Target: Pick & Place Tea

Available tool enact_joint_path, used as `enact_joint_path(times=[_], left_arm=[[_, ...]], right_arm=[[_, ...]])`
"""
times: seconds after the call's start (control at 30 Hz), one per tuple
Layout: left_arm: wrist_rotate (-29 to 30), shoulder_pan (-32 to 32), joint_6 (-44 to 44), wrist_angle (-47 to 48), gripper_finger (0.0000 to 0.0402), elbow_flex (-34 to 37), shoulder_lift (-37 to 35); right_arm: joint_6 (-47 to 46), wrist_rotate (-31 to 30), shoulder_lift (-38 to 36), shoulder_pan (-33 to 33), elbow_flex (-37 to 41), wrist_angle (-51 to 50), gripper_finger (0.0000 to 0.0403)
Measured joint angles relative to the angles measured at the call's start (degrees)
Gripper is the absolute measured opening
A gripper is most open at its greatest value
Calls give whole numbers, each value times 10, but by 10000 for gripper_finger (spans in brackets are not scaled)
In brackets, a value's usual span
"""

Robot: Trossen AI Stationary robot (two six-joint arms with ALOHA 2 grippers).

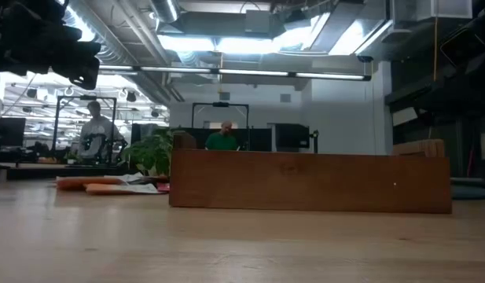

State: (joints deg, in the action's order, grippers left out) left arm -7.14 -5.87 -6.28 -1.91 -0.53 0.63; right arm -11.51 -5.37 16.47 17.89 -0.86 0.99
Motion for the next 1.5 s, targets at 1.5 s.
enact_joint_path(times=[1.5], left_arm=[[0, 0, 0, 0, 129, 0, 0]], right_arm=[[-618, -188, 5, 0, 0, 158, 106]])
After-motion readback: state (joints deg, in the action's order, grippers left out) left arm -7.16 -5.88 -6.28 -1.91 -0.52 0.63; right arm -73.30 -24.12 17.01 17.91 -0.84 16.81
